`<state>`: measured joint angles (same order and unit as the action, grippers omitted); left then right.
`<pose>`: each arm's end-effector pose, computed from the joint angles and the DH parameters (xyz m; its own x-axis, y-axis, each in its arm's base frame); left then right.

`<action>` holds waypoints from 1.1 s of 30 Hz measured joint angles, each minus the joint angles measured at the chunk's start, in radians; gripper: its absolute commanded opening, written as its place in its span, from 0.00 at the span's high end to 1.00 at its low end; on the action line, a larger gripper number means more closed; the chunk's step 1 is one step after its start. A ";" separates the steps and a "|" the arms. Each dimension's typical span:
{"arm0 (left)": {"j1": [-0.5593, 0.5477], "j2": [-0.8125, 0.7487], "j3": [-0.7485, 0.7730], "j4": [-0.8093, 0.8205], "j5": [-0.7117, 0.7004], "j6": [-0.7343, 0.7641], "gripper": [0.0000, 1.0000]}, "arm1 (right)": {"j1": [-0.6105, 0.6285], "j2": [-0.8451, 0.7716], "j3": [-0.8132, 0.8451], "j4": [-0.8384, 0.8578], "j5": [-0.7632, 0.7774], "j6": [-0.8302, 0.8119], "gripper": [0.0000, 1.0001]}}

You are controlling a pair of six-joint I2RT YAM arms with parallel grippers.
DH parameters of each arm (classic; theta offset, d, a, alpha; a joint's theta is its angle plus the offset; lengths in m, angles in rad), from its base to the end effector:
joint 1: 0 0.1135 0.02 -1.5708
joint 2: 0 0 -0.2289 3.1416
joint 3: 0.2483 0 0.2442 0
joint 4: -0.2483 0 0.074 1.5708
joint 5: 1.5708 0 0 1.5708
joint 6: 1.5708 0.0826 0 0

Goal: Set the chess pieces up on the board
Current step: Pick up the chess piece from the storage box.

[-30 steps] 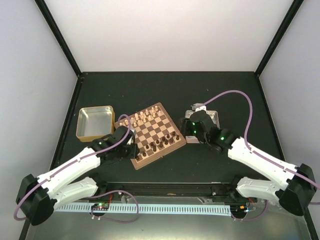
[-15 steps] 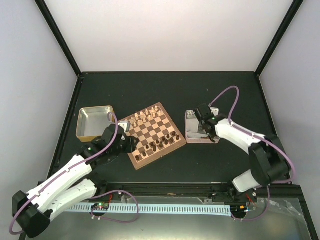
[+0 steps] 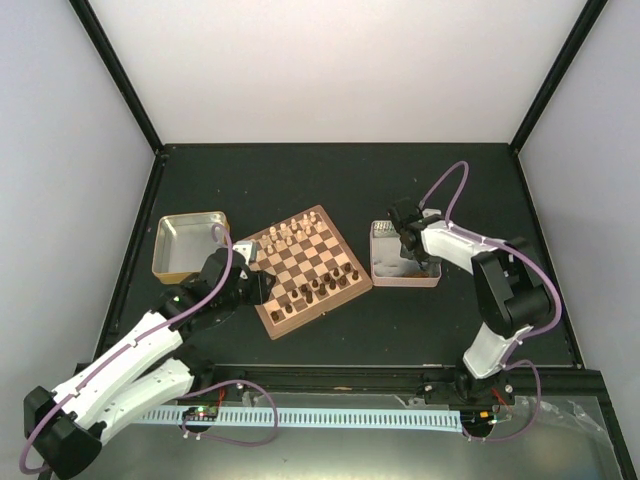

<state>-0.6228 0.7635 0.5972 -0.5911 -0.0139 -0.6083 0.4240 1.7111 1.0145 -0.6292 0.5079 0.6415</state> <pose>0.1727 -0.1226 0.1842 -0.7866 -0.1386 -0.6017 0.1530 0.9003 -0.4074 0.2968 0.0899 0.0925 -0.8592 0.1858 -0.4767 0.3273 0.9158 -0.2329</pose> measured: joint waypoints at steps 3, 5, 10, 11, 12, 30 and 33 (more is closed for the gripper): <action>0.001 0.000 0.000 0.000 0.000 0.002 0.58 | -0.011 0.012 0.002 0.000 0.016 0.000 0.71; 0.001 0.000 0.000 0.000 0.000 0.003 0.58 | -0.018 0.015 0.003 0.001 0.018 0.000 0.72; 0.002 0.000 0.000 0.000 0.000 0.003 0.58 | -0.034 0.029 0.010 0.004 0.018 -0.005 0.75; 0.002 0.000 0.000 0.000 0.000 0.003 0.58 | -0.034 0.031 0.011 0.005 0.017 -0.006 0.75; 0.002 0.000 0.000 -0.001 0.000 0.003 0.58 | -0.035 0.033 0.013 0.006 0.017 -0.007 0.76; 0.002 0.000 0.000 -0.003 0.000 0.003 0.58 | -0.061 0.042 -0.001 0.049 -0.066 -0.024 0.92; 0.002 0.000 0.000 -0.003 0.000 0.003 0.58 | -0.062 0.038 -0.004 0.063 -0.075 -0.038 0.97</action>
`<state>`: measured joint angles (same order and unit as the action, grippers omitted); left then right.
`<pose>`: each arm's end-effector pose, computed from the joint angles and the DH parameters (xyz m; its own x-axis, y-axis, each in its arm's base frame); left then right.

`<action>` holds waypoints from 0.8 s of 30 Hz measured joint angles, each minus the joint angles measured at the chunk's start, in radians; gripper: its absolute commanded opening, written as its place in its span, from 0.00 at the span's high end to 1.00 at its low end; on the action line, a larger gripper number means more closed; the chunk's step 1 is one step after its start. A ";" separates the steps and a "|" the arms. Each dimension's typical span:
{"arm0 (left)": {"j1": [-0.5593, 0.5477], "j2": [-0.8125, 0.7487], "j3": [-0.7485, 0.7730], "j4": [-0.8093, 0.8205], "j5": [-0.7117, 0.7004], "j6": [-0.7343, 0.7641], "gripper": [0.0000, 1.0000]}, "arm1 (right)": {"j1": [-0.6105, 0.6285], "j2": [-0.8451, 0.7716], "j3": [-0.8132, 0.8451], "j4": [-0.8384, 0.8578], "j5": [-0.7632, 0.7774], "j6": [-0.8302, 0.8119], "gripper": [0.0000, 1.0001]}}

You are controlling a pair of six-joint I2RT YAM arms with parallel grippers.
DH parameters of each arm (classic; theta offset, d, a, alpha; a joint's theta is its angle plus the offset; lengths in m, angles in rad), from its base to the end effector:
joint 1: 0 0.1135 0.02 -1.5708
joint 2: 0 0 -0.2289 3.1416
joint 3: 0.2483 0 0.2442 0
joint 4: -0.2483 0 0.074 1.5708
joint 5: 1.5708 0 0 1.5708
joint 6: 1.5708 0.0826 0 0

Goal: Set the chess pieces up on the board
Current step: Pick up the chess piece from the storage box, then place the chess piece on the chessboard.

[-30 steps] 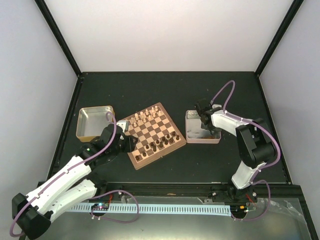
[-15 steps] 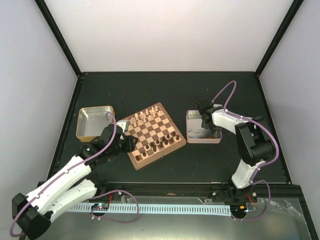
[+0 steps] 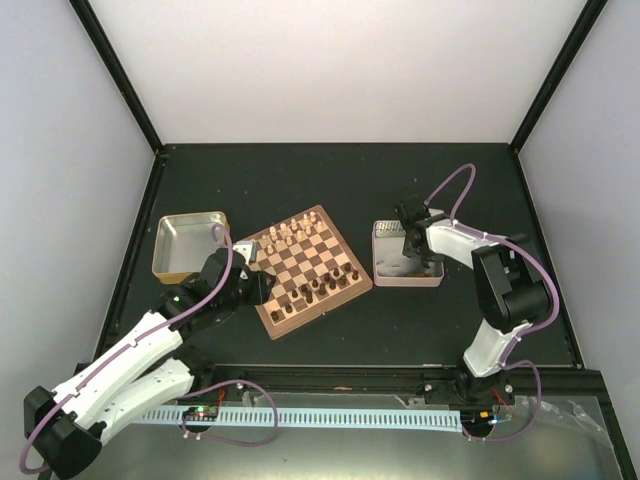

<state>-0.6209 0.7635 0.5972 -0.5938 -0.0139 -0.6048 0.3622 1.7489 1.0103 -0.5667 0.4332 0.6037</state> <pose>0.1727 -0.1221 0.1839 -0.7871 -0.1360 -0.6017 0.1532 0.9017 -0.4042 0.3069 0.0792 0.0800 -0.8669 0.2225 -0.4460 0.3323 0.9249 -0.1845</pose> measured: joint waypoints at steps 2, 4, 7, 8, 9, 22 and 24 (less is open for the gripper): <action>0.000 0.000 0.000 0.000 0.000 0.000 0.58 | 0.000 -0.008 -0.006 0.006 -0.015 -0.005 0.98; 0.000 0.000 0.000 0.000 -0.001 0.000 0.57 | 0.000 -0.025 -0.016 0.011 -0.036 -0.016 0.98; 0.001 -0.003 0.000 0.000 -0.003 -0.001 0.57 | 0.002 -0.087 -0.033 0.012 -0.075 -0.024 0.98; 0.003 -0.005 0.000 0.000 -0.004 -0.001 0.57 | 0.006 -0.121 -0.035 0.013 -0.090 -0.027 0.99; 0.005 -0.005 0.000 0.001 -0.005 -0.002 0.57 | 0.011 -0.151 -0.036 0.013 -0.103 -0.029 0.99; 0.031 -0.061 -0.033 0.003 -0.064 -0.065 0.56 | 0.378 -0.311 0.105 0.008 -0.251 -0.030 0.98; 0.035 -0.106 -0.038 -0.002 -0.096 -0.084 0.56 | 0.448 -0.277 0.160 0.012 -0.264 -0.035 0.98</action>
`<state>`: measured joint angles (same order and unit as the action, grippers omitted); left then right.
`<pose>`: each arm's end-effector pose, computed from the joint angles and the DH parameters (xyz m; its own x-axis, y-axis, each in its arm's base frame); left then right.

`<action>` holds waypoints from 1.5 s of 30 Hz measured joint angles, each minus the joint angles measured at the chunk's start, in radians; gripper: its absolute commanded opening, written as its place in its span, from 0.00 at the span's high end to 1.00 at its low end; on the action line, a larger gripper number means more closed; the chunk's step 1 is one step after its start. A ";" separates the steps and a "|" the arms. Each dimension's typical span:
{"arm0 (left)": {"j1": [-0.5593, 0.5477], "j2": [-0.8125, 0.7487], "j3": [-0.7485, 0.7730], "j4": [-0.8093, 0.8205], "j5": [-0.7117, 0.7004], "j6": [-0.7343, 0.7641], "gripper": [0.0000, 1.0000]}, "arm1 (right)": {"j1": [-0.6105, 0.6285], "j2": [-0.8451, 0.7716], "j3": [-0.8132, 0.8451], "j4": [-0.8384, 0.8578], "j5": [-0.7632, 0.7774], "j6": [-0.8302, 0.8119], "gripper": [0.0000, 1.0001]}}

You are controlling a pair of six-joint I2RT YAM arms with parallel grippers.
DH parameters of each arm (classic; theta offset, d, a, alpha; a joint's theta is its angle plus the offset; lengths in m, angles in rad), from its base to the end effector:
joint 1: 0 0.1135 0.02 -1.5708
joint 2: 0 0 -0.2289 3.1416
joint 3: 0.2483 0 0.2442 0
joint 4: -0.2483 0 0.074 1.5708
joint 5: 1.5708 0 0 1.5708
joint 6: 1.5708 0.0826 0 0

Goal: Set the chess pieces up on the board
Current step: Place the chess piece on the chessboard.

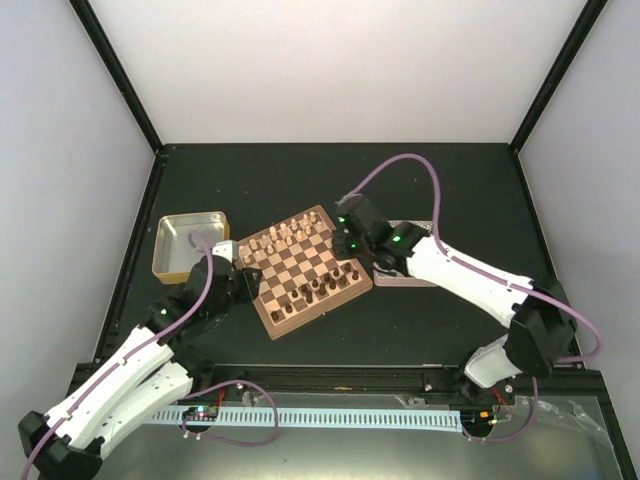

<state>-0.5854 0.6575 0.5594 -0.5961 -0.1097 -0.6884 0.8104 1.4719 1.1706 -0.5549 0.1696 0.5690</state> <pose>0.1719 -0.1031 0.1901 -0.7162 -0.2829 -0.6380 0.0312 0.9003 -0.4342 0.2466 0.2390 0.2110 -0.7823 -0.0519 -0.6208 -0.2569 0.9347 0.2457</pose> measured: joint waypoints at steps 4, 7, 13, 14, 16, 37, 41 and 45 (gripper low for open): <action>0.007 -0.093 -0.011 -0.014 -0.057 -0.032 0.55 | 0.116 0.101 0.107 0.005 -0.021 -0.023 0.98; 0.010 -0.156 -0.014 -0.040 -0.102 -0.056 0.55 | 0.192 0.198 0.180 -0.003 -0.024 -0.045 0.98; 0.015 -0.228 -0.020 -0.086 -0.164 -0.092 0.54 | 0.298 0.369 0.301 -0.047 -0.029 -0.083 0.98; 0.015 -0.240 -0.023 -0.095 -0.171 -0.098 0.54 | 0.310 0.394 0.318 -0.056 -0.031 -0.089 0.98; 0.015 -0.249 -0.026 -0.105 -0.179 -0.103 0.54 | 0.327 0.435 0.350 -0.076 -0.032 -0.097 0.98; 0.015 -0.273 -0.037 -0.124 -0.200 -0.113 0.54 | 0.351 0.607 0.435 -0.166 -0.054 -0.122 0.91; 0.015 -0.273 -0.037 -0.124 -0.200 -0.113 0.54 | 0.351 0.608 0.443 -0.176 -0.061 -0.126 0.83; 0.015 -0.273 -0.037 -0.124 -0.200 -0.113 0.54 | 0.351 0.609 0.457 -0.179 -0.069 -0.129 0.76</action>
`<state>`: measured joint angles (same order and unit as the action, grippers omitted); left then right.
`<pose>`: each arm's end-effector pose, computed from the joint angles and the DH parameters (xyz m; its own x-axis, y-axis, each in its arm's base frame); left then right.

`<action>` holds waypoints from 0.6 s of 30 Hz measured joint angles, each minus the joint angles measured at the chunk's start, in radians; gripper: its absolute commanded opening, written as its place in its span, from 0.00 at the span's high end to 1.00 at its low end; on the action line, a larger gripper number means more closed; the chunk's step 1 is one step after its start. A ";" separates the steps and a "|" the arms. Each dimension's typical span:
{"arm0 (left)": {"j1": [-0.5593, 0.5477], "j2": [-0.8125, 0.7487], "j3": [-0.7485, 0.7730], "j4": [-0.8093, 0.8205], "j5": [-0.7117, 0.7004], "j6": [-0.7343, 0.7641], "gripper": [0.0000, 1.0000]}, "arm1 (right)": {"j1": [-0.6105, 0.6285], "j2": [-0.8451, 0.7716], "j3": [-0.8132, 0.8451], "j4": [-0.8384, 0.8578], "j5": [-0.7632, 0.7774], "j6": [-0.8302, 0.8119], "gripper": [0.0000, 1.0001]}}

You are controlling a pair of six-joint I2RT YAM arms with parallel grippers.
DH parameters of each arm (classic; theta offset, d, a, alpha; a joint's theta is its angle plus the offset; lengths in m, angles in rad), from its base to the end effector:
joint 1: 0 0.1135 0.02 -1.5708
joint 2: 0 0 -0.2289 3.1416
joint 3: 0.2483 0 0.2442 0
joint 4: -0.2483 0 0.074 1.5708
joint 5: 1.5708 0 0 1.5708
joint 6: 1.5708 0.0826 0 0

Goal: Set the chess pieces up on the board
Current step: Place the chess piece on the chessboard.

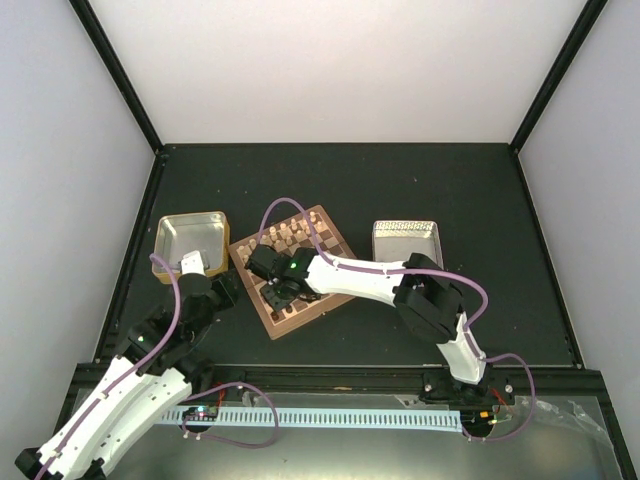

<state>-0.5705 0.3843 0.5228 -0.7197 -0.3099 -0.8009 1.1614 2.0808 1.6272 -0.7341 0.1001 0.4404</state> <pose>0.1496 -0.0660 0.2076 -0.5369 -0.4679 -0.7020 -0.1231 0.8666 -0.4835 0.1784 0.3904 0.1186 -0.7168 -0.5862 -0.3776 -0.6548 0.7520 0.0755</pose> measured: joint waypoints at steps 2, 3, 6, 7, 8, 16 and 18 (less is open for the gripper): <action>0.000 0.000 0.000 0.000 0.000 0.000 0.54 | 0.000 0.000 0.002 -0.001 -0.005 -0.006 0.74; 0.000 0.000 0.000 0.000 0.000 0.000 0.53 | 0.000 0.000 0.002 -0.003 -0.007 -0.006 0.74; 0.000 0.000 0.000 0.000 0.000 0.000 0.54 | 0.000 0.000 0.009 -0.013 -0.010 -0.008 0.74; 0.000 0.000 0.000 0.000 0.000 0.000 0.53 | 0.000 0.000 0.012 -0.014 -0.010 -0.008 0.74; 0.000 0.000 0.000 0.000 0.000 0.001 0.53 | 0.000 -0.001 0.015 -0.014 -0.009 -0.008 0.74; 0.000 -0.010 0.000 0.000 -0.001 0.004 0.51 | -0.021 -0.163 -0.083 0.029 0.041 0.056 0.63; 0.000 -0.012 0.000 0.001 -0.001 0.006 0.51 | -0.051 -0.249 -0.139 0.057 0.063 0.087 0.60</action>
<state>-0.5705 0.3721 0.5228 -0.7189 -0.3107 -0.7952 1.1099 1.8313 1.4883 -0.6773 0.1635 0.5278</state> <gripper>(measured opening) 0.483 0.354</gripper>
